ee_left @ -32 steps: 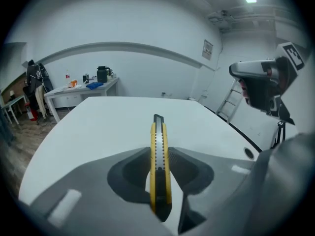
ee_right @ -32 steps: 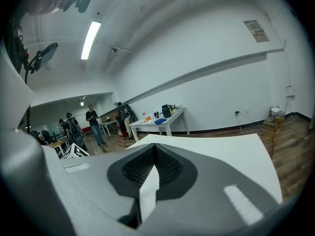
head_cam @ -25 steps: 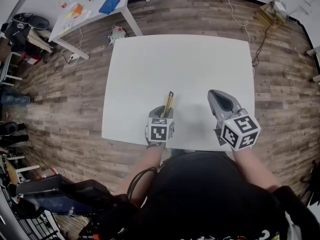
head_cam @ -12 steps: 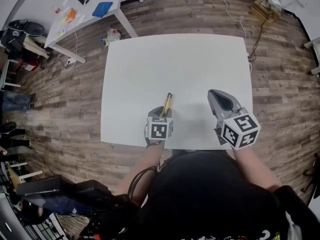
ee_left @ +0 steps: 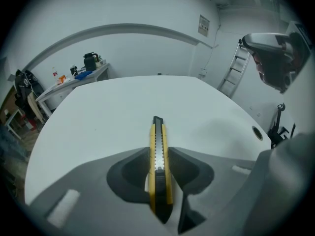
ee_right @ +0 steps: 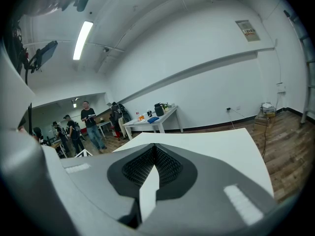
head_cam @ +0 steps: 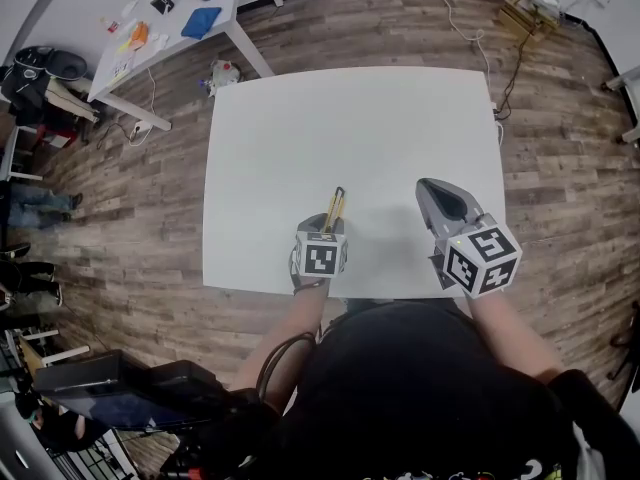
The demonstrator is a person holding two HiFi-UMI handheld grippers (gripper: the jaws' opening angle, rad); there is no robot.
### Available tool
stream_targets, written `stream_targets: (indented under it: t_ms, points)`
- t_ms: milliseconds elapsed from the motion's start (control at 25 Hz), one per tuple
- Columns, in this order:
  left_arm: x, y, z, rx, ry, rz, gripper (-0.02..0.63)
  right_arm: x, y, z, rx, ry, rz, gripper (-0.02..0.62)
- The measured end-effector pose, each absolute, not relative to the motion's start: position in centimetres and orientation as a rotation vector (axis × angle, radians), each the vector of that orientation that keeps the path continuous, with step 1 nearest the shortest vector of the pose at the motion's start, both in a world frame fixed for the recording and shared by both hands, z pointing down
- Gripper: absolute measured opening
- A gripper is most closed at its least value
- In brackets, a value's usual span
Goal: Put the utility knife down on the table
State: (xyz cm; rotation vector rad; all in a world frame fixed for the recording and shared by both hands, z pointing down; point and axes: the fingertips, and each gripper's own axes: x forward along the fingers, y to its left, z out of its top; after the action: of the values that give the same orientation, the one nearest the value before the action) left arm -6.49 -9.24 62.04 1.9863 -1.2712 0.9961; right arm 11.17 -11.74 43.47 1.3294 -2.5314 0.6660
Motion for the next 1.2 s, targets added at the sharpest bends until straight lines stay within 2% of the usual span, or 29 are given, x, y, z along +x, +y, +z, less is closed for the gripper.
stream_targets:
  t_ms: [520,760,1200]
  points:
    - [-6.8,-8.8,60.2,2.014,-1.274,0.973,0.139,10.8,-11.2,43.3,1.323,-2.540,0.678,0.026]
    - [-8.3,-8.4,55.2,2.092,-1.373,0.855,0.002,9.0,-10.6,43.7,1.272,-2.559,0.678,0.026]
    - [-13.5,-7.2,43.6,2.147,-1.601,0.429,0.002,2.6,-10.2,43.2,1.116,-2.607,0.645,0.026]
